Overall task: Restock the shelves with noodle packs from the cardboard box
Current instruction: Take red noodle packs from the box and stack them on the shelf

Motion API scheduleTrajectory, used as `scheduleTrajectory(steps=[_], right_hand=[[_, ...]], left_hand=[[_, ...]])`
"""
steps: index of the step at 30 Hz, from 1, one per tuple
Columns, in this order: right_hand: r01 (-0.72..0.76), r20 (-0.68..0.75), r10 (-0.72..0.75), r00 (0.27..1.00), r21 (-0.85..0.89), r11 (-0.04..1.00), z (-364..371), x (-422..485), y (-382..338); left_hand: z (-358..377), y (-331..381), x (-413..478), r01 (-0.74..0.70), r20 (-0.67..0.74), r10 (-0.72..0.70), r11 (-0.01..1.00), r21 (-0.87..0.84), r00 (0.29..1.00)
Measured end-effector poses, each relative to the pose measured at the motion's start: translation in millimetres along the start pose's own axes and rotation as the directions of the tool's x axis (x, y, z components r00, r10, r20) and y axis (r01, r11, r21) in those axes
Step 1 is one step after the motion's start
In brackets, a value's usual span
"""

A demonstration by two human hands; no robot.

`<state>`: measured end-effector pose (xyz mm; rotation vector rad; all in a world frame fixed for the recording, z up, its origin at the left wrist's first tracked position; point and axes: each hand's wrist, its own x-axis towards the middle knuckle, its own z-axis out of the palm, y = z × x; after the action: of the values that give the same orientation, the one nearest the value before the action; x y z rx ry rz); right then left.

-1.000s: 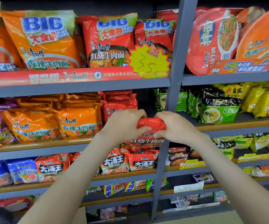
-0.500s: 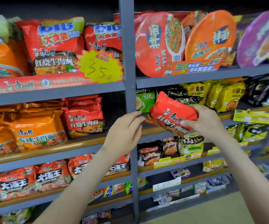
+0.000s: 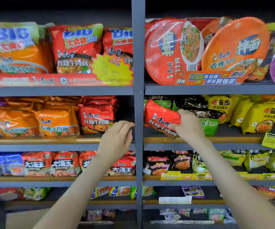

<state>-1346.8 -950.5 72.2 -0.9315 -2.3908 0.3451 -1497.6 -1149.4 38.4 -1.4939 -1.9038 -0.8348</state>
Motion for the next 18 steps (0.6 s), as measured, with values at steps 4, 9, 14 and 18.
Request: scheduleTrajectory(steps=[4, 9, 14, 18], right_hand=[[0.027, -0.037, -0.029, 0.999, -0.062, 0.998, 11, 11, -9], [0.037, -0.042, -0.044, 0.998, -0.147, 0.988, 20, 27, -6], [0.059, 0.077, -0.053, 0.996, -0.076, 0.995, 36, 45, -9], [0.079, 0.203, -0.075, 0.976, -0.016, 0.997, 51, 66, -21]], left_hand=[[-4, -14, 0, 0.068, 0.002, -0.068, 0.997, 0.033, 0.998], [0, -35, 9, 0.124, 0.021, -0.126, 0.990, 0.071, 0.992], [10, -66, 9, 0.109, 0.037, -0.113, 0.989, 0.098, 0.993], [21, -92, 12, -0.015, 0.049, 0.009, 0.992, 0.123, 0.999]])
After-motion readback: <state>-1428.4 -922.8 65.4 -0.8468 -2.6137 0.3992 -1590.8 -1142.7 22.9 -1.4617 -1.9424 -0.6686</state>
